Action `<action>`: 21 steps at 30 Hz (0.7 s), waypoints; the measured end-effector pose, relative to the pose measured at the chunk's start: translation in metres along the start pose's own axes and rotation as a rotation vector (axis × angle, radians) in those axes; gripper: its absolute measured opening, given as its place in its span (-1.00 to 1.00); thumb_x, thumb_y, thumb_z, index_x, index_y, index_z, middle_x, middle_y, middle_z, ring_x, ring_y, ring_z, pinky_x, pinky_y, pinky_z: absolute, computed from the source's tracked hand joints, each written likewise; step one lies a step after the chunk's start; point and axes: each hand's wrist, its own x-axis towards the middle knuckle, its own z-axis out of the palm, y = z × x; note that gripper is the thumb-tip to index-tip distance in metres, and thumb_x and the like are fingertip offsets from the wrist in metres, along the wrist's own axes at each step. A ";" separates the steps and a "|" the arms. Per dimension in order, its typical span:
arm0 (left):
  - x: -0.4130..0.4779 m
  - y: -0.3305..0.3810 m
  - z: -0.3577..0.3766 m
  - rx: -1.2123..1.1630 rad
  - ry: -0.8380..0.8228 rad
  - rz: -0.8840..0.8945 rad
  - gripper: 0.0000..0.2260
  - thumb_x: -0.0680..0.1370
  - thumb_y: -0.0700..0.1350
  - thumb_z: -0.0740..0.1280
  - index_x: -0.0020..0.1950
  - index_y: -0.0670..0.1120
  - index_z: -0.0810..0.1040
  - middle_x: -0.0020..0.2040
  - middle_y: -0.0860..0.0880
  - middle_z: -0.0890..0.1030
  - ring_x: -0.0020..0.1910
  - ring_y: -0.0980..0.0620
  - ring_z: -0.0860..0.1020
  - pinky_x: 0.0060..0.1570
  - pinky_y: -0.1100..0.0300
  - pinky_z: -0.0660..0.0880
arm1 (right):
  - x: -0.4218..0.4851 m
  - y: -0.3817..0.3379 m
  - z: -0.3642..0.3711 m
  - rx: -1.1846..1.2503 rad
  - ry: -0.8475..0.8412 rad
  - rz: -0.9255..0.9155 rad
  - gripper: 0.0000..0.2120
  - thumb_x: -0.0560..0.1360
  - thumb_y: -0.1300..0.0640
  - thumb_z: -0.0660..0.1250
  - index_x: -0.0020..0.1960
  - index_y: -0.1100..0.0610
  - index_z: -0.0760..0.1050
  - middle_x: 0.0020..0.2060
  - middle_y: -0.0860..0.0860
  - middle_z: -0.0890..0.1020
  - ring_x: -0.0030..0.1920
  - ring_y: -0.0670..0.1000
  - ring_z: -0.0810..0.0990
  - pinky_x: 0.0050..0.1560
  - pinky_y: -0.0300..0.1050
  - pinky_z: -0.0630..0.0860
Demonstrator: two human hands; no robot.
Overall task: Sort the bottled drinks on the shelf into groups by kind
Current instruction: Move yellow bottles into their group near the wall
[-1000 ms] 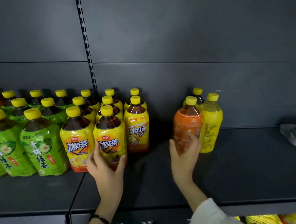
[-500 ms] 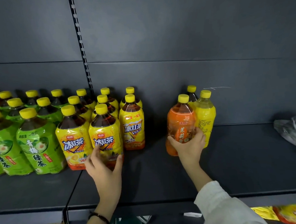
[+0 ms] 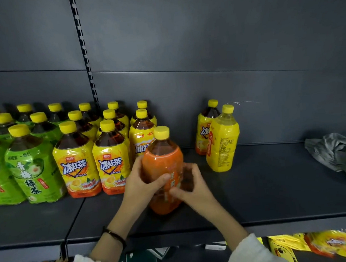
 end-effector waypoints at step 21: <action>-0.039 -0.007 -0.128 -0.011 0.313 0.075 -0.35 0.06 0.35 0.48 0.07 0.19 0.41 0.04 0.08 0.55 -0.13 0.36 0.58 -0.21 0.44 0.54 | 0.058 0.021 -0.080 -0.121 0.543 0.152 -0.24 0.25 0.03 0.61 0.34 0.03 0.31 0.16 0.00 0.54 0.15 0.04 0.53 0.19 0.07 0.51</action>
